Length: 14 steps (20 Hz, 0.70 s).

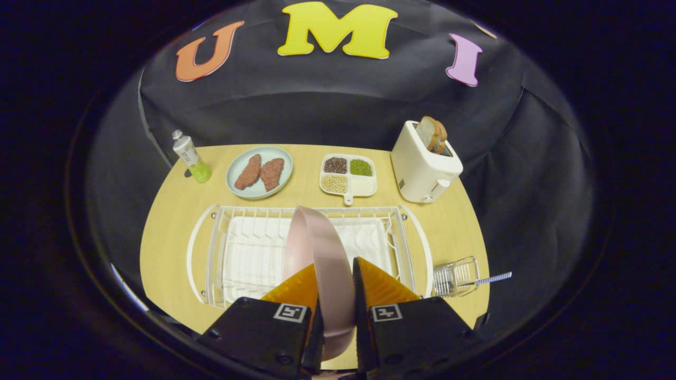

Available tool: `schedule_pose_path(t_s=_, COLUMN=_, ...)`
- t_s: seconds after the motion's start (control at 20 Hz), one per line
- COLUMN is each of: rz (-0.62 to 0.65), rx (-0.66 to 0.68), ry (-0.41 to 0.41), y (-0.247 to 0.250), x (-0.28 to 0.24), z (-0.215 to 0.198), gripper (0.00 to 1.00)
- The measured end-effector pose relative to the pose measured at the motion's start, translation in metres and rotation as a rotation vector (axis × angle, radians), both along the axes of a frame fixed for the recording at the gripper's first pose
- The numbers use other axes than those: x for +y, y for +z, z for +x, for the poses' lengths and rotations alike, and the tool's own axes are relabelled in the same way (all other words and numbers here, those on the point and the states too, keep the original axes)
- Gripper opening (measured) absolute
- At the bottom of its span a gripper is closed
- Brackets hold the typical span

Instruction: Take the plate from the dish rack, then take the spoon from the basket and place it into the plate.

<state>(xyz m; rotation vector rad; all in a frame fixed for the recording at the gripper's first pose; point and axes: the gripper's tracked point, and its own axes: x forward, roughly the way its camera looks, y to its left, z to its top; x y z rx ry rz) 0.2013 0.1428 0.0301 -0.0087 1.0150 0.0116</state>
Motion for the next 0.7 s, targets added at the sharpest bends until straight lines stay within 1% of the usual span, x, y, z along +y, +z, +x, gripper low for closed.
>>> schedule_pose_path(t_s=0.3, rz=0.193, rx=-0.042, ry=0.016, y=0.002, x=-0.023, z=-0.062, gripper=0.30)
schedule_pose_path(t_s=0.55, rz=0.330, rx=-0.038, ry=0.003, y=-0.037, x=-0.053, z=-0.125, gripper=0.30)
schedule_pose_path(t_s=0.7, rz=0.394, rx=-0.026, ry=0.004, y=-0.070, x=-0.060, z=-0.156, gripper=0.30)
